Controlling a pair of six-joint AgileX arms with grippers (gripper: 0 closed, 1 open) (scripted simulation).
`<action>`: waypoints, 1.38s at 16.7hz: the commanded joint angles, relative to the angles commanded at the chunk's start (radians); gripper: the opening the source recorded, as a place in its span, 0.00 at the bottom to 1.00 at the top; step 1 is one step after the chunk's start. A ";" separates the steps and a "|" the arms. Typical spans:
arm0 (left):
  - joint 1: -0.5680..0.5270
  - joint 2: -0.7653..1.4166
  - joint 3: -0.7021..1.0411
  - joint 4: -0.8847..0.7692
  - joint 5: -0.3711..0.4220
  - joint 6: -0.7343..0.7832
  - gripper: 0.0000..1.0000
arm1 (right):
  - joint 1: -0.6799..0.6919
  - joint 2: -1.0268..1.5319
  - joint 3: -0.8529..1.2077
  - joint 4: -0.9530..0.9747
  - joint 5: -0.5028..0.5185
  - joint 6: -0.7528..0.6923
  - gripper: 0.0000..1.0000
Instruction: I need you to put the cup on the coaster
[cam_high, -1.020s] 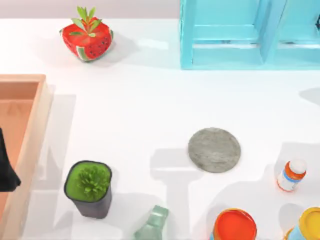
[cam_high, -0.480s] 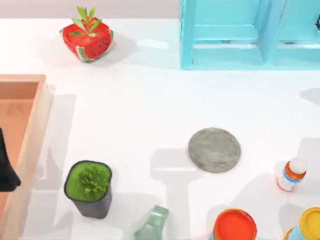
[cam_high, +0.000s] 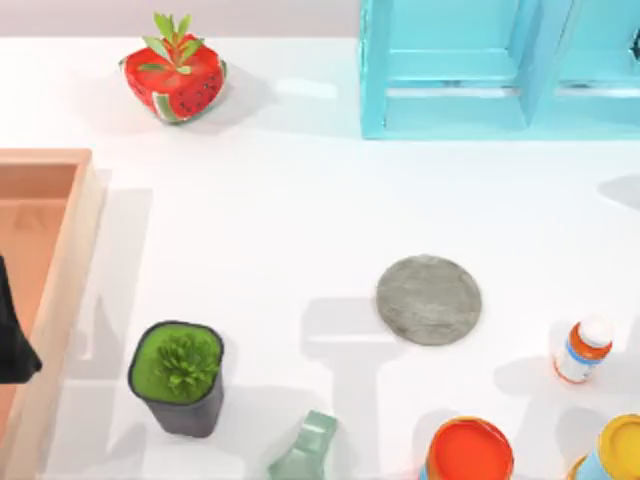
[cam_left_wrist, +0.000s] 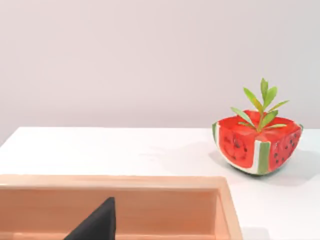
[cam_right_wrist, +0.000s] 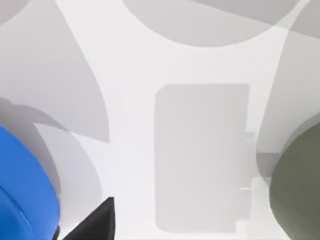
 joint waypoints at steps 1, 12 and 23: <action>0.000 0.000 0.000 0.000 0.000 0.000 1.00 | 0.000 0.000 0.000 0.000 0.000 0.000 1.00; 0.000 0.000 0.000 0.000 0.000 0.000 1.00 | 0.000 0.000 0.000 0.000 0.000 0.000 0.32; 0.000 0.000 0.000 0.000 0.000 0.000 1.00 | 0.000 0.000 0.000 0.000 0.000 0.000 0.00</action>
